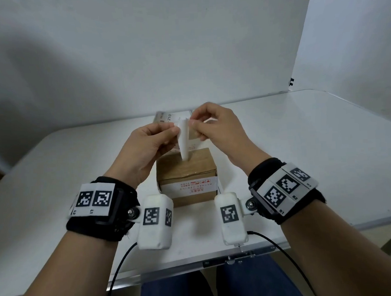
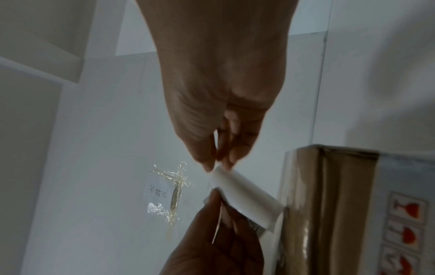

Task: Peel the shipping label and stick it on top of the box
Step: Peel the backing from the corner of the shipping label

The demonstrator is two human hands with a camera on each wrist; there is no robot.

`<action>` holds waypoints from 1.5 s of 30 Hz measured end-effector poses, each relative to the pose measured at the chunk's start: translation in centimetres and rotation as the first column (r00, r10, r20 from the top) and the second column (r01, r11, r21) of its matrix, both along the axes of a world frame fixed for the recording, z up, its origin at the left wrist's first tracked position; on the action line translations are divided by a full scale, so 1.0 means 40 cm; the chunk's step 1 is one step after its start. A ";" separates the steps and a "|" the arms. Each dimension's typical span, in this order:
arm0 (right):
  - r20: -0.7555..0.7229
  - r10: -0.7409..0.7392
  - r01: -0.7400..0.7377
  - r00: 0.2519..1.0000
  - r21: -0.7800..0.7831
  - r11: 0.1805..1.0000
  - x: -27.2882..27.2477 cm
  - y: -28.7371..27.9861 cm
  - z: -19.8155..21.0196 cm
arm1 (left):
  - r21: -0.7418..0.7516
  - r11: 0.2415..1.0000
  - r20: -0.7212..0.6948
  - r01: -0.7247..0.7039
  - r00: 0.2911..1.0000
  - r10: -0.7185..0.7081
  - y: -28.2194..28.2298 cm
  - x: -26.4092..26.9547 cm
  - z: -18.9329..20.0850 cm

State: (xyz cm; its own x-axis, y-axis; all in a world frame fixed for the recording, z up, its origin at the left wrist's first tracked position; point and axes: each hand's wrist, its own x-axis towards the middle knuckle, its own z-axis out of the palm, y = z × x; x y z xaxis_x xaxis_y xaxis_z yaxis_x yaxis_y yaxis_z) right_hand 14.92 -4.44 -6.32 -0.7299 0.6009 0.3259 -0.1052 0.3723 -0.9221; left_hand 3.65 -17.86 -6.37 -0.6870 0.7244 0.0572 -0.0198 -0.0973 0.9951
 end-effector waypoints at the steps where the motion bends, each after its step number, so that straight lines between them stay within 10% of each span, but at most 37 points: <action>1: 0.035 0.062 -0.060 0.997 -0.047 0.997 0.003 -0.003 0.004 | 0.007 1.000 -0.036 -0.018 0.999 0.018 0.001 0.001 -0.002; 13: 0.047 0.188 -0.155 0.981 -0.398 0.904 0.013 -0.012 0.010 | -0.031 0.989 -0.557 -0.147 0.824 0.105 0.010 0.025 -0.001; 28: 0.013 0.144 -0.120 0.990 -0.482 0.868 0.016 -0.017 0.017 | 0.014 0.966 -0.958 -0.259 0.273 0.087 0.027 0.027 0.005; 45: 0.038 0.150 -0.115 0.988 -0.468 0.876 0.023 -0.006 0.002 | -0.015 0.966 -0.959 -0.258 0.276 0.059 0.026 0.034 0.000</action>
